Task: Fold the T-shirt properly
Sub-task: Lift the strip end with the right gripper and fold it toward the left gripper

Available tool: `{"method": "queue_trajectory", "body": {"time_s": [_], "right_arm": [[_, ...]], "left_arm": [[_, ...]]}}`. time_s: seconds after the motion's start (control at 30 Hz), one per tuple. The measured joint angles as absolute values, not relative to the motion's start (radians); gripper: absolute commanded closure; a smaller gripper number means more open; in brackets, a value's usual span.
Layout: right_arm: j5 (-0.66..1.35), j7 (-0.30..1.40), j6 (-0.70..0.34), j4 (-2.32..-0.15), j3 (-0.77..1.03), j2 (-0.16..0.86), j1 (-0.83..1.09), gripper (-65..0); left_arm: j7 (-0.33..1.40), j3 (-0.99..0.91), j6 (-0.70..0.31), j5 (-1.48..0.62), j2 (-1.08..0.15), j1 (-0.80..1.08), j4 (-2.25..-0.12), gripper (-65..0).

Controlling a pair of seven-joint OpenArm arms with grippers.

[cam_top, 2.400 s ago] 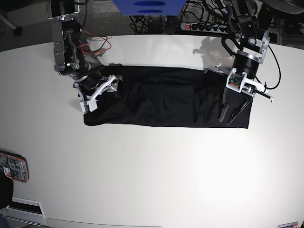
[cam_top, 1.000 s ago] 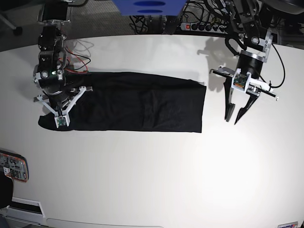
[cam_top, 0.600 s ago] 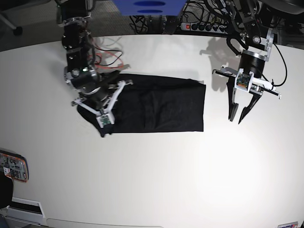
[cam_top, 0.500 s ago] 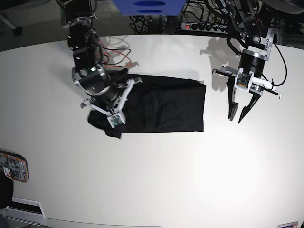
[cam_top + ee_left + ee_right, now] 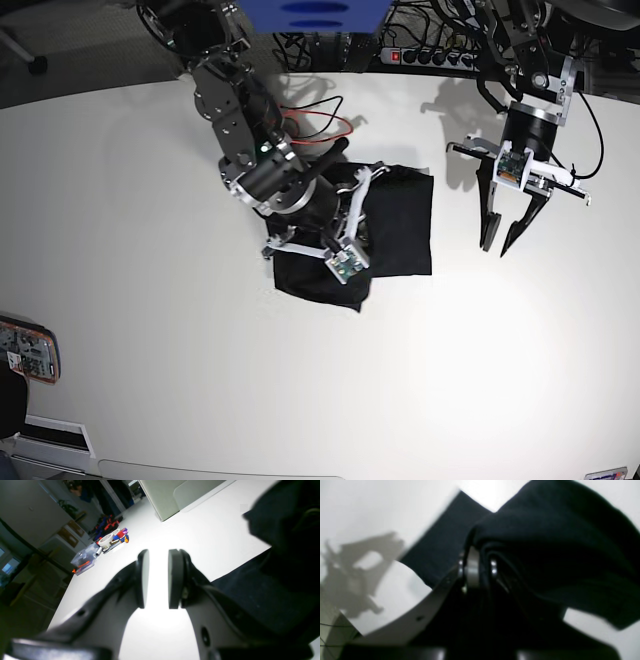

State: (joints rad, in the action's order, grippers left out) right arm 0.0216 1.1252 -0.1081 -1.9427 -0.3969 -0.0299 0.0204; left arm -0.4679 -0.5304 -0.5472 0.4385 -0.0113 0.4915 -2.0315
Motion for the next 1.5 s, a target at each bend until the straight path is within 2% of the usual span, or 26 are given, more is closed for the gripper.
{"method": "queue_trajectory", "body": {"time_s": [0.27,0.4,0.5,0.53,0.67,0.77,0.9,1.1,1.3,1.5], "right_arm": [[0.017,0.993,-0.105,-1.913,-0.398,-0.027,0.021,0.0],[0.016,0.954,-0.104,-1.868,-0.41,-0.026,0.022,0.0],[0.01,0.948,-0.104,-1.854,-0.467,-0.02,0.02,0.0],[0.014,0.947,-0.104,-1.853,-0.493,-0.02,0.022,-2.1],[0.016,0.923,-0.105,-1.853,-0.587,-0.022,0.022,-20.9],[0.018,0.881,-0.105,-1.854,-0.656,-0.021,0.02,-30.1],[0.024,0.877,-0.112,-1.854,-0.69,-0.023,0.02,-39.3],[0.021,0.877,-0.112,-1.855,-0.643,-0.022,0.02,-42.3],[0.017,0.871,-0.105,-1.887,-0.488,-0.02,0.022,-42.3],[0.018,0.878,-0.109,-1.886,-0.376,-0.021,0.01,-42.3]], "left_arm": [[-0.47,-0.528,-0.547,0.436,-0.011,0.496,-2.032,-12.5],[-0.482,-0.529,-0.474,0.358,-0.012,0.496,-2.032,-12.5],[-0.563,-0.529,-0.455,0.309,-0.012,0.496,-2.032,-12.5],[-0.577,-0.529,-0.457,0.307,-0.012,0.497,-2.032,-12.5],[-0.576,-0.529,-0.456,0.307,-0.011,0.513,-2.032,-12.5],[-0.576,-0.533,-0.457,0.308,-0.011,0.512,-2.032,-12.5],[-0.578,-0.571,-0.454,0.307,-0.012,0.519,-2.032,-12.5],[-0.577,-0.607,-0.455,0.307,-0.011,0.526,-2.032,-12.5],[-0.579,-0.606,-0.456,0.308,-0.011,0.538,-2.032,-12.5],[-0.555,-0.496,-0.448,0.31,0.019,0.56,-1.951,-12.5]]}}
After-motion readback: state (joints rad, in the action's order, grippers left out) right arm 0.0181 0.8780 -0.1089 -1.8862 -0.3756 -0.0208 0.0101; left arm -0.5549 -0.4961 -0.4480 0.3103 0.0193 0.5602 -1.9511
